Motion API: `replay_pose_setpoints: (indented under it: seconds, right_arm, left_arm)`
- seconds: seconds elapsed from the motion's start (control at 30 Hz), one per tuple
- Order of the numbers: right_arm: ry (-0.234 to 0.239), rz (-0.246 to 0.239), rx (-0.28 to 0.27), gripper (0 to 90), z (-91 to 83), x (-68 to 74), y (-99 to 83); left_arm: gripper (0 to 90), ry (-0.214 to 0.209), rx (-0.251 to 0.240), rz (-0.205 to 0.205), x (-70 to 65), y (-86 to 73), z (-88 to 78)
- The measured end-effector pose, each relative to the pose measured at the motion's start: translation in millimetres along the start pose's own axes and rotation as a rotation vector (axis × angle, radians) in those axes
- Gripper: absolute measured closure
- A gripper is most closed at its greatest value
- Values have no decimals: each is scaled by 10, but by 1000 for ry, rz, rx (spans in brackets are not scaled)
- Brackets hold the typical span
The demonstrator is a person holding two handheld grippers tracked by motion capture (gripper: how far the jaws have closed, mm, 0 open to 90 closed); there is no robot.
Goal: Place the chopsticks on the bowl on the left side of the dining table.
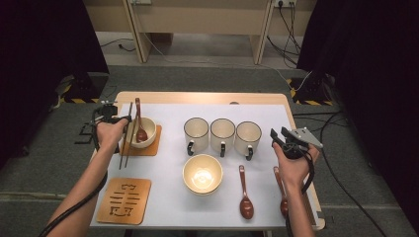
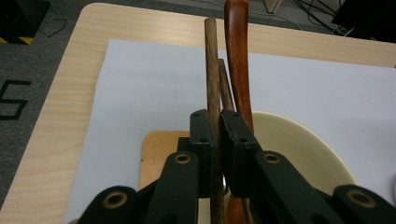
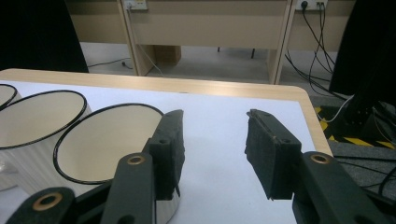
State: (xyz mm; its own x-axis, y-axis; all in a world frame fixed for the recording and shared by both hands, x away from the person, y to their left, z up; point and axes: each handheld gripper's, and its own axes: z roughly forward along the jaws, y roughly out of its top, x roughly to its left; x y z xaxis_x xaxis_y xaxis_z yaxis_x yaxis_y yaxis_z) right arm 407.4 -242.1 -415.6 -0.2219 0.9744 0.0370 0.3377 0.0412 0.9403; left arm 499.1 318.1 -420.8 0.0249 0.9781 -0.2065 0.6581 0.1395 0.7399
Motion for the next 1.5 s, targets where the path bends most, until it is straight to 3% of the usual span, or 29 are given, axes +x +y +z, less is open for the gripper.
replay_pose_setpoints:
  seconds: [0.73, 1.0, 1.1, 1.27, 1.5]
  right_arm:
    - [-6, 1, 2, 564, -8, -16, 0]
    - [-5, 1, 4, 562, -7, -9, 0]
    - [-6, 0, 3, 561, -9, -10, 3]
    - [-4, -5, 9, 559, -4, -4, -1]
    - [-3, 1, 11, 557, 1, -9, -8]
  left_arm:
    - [826, -12, 25, -38, 7, -61, 81]
    - [729, -14, 14, -54, -2, -29, 42]
    - [684, -25, -1, -36, -50, 6, -26]
    - [627, -3, 23, 27, -115, 3, -40]
    - [597, 9, 70, 52, -143, -32, 17]
